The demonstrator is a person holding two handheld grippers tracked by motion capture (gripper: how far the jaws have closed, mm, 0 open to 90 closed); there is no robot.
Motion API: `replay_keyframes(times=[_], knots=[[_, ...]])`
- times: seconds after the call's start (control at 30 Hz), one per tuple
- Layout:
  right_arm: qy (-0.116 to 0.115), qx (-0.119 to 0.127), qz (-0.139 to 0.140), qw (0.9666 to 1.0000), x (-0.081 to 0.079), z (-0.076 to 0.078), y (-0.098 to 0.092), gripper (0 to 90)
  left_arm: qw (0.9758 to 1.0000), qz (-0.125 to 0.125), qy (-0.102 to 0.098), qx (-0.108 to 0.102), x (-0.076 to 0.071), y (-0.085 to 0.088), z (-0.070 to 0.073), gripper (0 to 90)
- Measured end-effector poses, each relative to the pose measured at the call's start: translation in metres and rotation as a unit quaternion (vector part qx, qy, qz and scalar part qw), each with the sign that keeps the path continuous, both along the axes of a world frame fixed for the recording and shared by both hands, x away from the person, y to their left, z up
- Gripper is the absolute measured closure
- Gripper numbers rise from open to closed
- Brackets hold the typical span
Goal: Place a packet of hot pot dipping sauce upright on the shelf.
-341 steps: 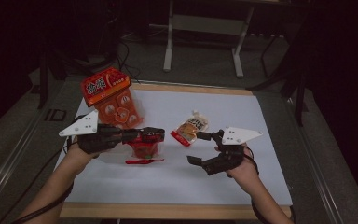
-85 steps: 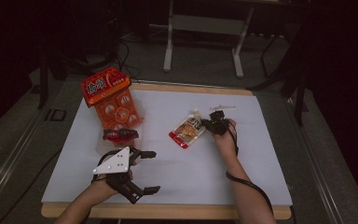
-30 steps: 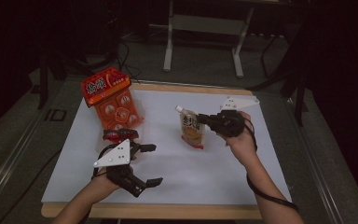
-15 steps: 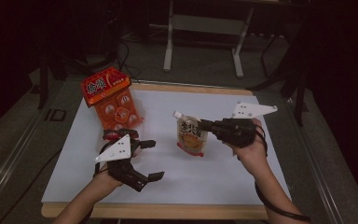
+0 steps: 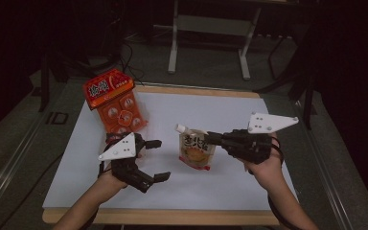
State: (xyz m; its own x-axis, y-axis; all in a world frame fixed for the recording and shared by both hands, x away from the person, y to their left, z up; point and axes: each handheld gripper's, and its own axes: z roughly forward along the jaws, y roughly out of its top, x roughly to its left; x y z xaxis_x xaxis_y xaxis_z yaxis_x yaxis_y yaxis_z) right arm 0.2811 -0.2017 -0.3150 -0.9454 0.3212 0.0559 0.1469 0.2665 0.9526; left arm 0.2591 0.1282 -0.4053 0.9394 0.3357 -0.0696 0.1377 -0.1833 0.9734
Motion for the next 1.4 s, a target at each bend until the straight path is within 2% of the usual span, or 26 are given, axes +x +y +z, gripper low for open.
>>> replay_keyframes(times=[0.13, 0.43, 0.5, 0.63, 0.77, 0.8, 0.83, 0.87, 1.0, 1.23, 1.4], knots=[[-0.002, 0.003, 0.015, 0.9999, -0.007, 0.002, 0.003, 90.0, 0.9998, -0.012, -0.014, 0.006, 0.0, 0.0, 0.006, 2.5], [-0.006, 0.008, 0.043, 0.999, -0.019, 0.003, 0.013, 90.0, 0.9993, -0.023, -0.026, -0.016, -0.001, -0.005, 0.019, 5.4], [-0.004, 0.007, 0.047, 0.9989, -0.02, 0.002, 0.014, 90.0, 0.9992, -0.019, -0.033, -0.012, -0.003, -0.006, 0.022, 13.9], [-0.001, 0.0, 0.054, 0.9986, -0.022, -0.004, 0.019, 90.0, 0.9992, -0.018, -0.035, -0.012, -0.002, -0.008, 0.025, 24.3], [0.003, -0.003, 0.057, 0.9983, -0.022, -0.01, 0.022, 90.0, 0.9988, -0.023, -0.04, -0.014, -0.002, -0.009, 0.026, 43.0], [0.004, -0.005, 0.058, 0.9983, -0.022, -0.011, 0.023, 90.0, 0.9988, -0.018, -0.044, -0.011, -0.002, -0.01, 0.026, 46.3], [0.005, -0.006, 0.059, 0.9982, -0.022, -0.012, 0.024, 90.0, 0.9988, -0.02, -0.045, -0.01, -0.001, -0.01, 0.027, 48.9], [0.005, -0.007, 0.06, 0.9982, -0.022, -0.012, 0.025, 90.0, 0.9985, -0.026, -0.047, -0.008, -0.001, -0.009, 0.027, 56.2], [0.005, -0.013, 0.06, 0.9981, -0.021, -0.014, 0.027, 90.0, 0.9981, -0.036, -0.05, 0.0, -0.003, -0.01, 0.029, 69.4], [0.01, -0.016, 0.059, 0.9981, -0.019, -0.017, 0.028, 90.0, 0.997, -0.051, -0.052, 0.026, -0.002, -0.012, 0.03, 82.1], [0.013, -0.014, 0.061, 0.998, -0.018, -0.017, 0.027, 90.0, 0.9965, -0.06, -0.053, 0.024, -0.001, -0.011, 0.031, 87.2]])
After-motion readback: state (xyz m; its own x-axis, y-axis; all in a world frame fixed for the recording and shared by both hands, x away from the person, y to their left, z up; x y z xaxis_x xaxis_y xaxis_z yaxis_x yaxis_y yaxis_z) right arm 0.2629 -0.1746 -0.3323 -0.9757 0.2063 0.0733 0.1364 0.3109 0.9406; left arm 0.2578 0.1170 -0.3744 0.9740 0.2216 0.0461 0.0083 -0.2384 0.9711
